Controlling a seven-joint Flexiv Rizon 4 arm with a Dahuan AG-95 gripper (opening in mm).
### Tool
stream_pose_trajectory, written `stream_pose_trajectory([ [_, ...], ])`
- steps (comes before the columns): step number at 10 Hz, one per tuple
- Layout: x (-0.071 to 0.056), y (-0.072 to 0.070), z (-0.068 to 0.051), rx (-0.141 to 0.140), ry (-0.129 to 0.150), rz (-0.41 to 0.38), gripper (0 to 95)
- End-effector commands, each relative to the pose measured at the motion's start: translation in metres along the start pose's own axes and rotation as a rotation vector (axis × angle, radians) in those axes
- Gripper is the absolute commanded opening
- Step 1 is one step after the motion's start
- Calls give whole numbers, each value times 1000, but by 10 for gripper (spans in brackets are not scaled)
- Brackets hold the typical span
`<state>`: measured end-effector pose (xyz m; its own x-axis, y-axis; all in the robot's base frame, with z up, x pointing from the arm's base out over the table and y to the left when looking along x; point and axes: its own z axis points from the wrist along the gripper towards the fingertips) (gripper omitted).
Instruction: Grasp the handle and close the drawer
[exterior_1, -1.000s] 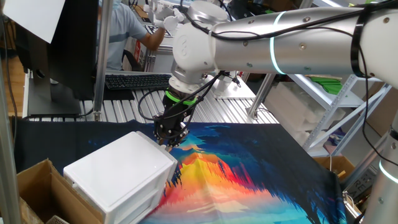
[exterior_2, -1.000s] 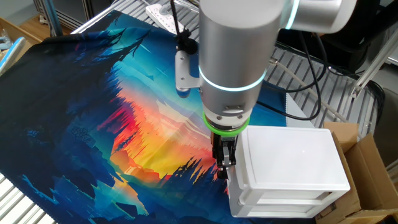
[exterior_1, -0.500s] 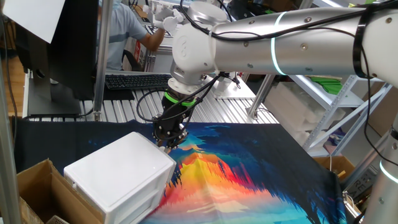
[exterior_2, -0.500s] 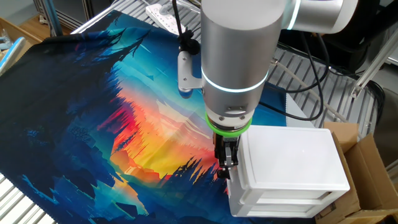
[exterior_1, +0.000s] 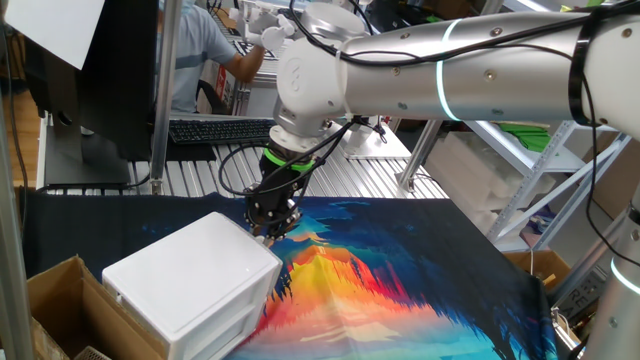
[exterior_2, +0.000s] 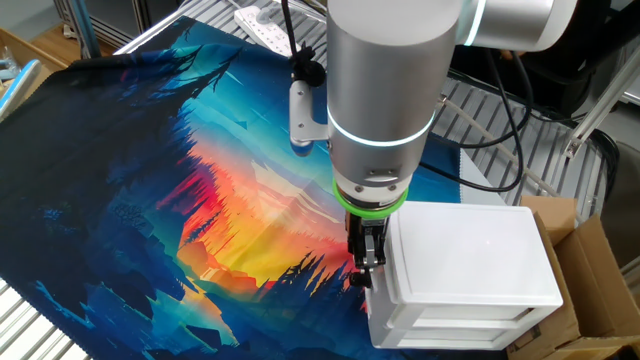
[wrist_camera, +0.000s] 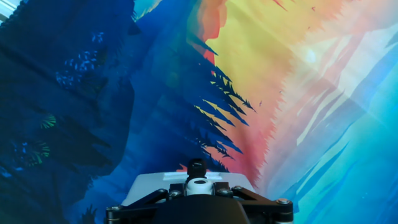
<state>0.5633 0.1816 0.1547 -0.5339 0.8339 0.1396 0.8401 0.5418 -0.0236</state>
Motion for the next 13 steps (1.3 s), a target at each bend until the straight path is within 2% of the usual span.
stream_pose_trajectory([
  [1,3,0,1,-3,-1,3,0],
  [8,12,-1,3,-11,4,15,0],
  [13,14,-1,3,-11,6,16,0],
])
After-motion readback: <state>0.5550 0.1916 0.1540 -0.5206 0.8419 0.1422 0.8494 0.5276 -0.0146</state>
